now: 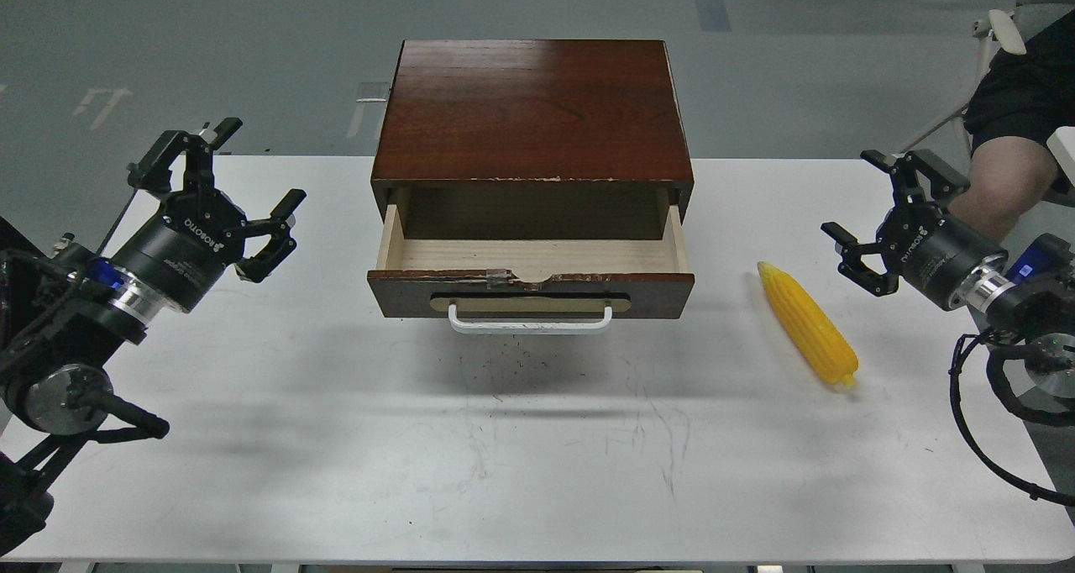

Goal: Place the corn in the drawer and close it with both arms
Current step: 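Move the right gripper down onto the yellow corn cob and grasp it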

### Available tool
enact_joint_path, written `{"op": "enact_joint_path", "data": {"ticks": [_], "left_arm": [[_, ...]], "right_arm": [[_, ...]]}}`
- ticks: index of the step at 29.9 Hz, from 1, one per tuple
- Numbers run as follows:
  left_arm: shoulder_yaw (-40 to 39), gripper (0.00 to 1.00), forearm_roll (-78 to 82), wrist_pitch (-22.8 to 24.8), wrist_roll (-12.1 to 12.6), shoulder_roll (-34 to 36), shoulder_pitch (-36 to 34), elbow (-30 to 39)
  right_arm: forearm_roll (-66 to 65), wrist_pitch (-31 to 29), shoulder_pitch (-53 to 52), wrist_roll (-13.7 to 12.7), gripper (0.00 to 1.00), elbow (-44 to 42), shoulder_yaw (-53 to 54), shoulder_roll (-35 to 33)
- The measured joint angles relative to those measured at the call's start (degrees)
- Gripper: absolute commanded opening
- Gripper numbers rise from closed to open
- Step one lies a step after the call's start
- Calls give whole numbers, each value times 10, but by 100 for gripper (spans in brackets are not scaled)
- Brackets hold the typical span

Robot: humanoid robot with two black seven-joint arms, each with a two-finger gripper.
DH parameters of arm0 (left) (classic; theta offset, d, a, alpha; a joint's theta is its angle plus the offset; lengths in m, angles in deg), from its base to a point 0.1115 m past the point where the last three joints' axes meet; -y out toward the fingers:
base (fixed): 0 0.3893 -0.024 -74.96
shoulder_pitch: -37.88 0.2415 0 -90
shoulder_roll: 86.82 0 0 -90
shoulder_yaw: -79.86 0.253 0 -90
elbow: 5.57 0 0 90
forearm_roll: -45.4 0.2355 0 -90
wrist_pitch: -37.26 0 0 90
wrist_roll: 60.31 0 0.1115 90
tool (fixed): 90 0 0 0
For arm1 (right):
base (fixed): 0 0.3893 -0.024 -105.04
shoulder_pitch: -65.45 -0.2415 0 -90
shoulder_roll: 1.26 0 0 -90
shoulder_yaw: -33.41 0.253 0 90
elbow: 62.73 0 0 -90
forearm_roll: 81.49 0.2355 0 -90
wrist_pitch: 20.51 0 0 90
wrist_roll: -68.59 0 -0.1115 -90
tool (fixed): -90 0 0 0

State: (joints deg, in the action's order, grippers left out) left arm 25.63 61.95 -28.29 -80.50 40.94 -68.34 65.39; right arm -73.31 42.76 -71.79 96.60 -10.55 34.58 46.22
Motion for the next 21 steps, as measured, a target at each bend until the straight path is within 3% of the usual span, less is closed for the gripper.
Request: {"op": "enact_joint_path", "data": {"ticks": [13,21], "left_arm": [[-1,100,-1,8,-1,2,9,0],[-4,100,7,35,-1,5,-3,-1]], "right_arm": [[-18,0,-16,0,100,2,2,10],[-316,1,-81,0,100,5,0,-37]]}}
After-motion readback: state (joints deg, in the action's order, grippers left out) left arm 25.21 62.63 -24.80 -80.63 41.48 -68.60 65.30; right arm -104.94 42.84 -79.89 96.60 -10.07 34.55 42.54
